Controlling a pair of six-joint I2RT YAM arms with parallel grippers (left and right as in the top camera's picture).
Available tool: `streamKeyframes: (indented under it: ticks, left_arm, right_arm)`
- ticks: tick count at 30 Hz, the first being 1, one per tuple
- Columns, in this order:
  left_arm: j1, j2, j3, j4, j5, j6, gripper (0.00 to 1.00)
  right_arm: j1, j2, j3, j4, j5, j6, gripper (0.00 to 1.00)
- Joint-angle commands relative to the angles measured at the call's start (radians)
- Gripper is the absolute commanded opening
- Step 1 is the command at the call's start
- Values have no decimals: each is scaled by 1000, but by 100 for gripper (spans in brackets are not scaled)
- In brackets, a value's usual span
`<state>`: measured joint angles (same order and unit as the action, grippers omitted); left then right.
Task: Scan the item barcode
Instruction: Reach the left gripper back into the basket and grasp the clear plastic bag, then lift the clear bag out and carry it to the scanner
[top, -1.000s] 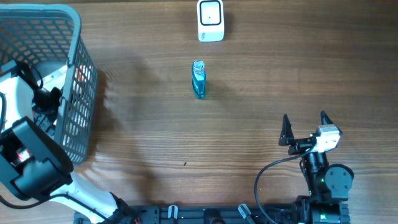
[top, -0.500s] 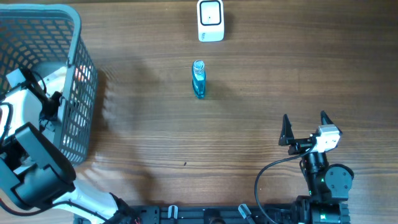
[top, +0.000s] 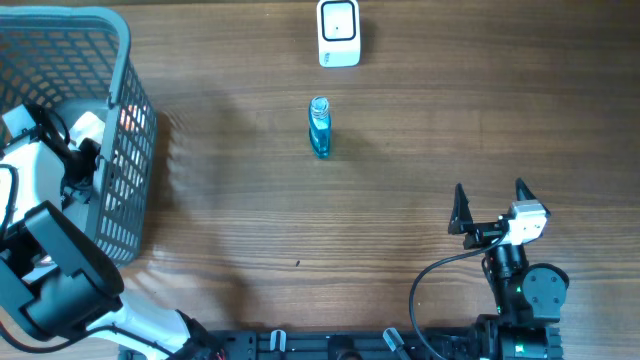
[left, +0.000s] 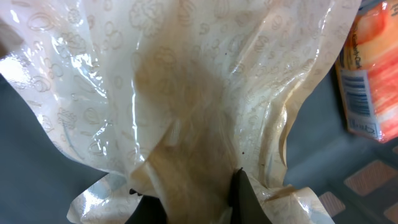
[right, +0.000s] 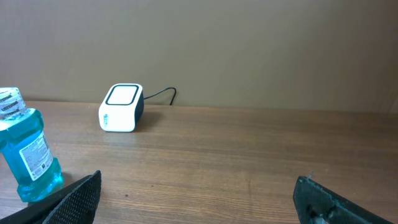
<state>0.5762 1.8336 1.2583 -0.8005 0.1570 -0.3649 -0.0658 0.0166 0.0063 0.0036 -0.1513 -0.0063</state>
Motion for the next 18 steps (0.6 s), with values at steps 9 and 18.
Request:
streamKeyframes:
  ticks: [9, 18]
  left_arm:
    - [-2, -385, 79, 32, 75, -10, 4]
    - [-26, -819, 79, 166, 367, -139, 4]
  right_arm:
    - [4, -5, -1, 4, 10, -17, 100]
    - [4, -5, -1, 4, 10, -16, 100]
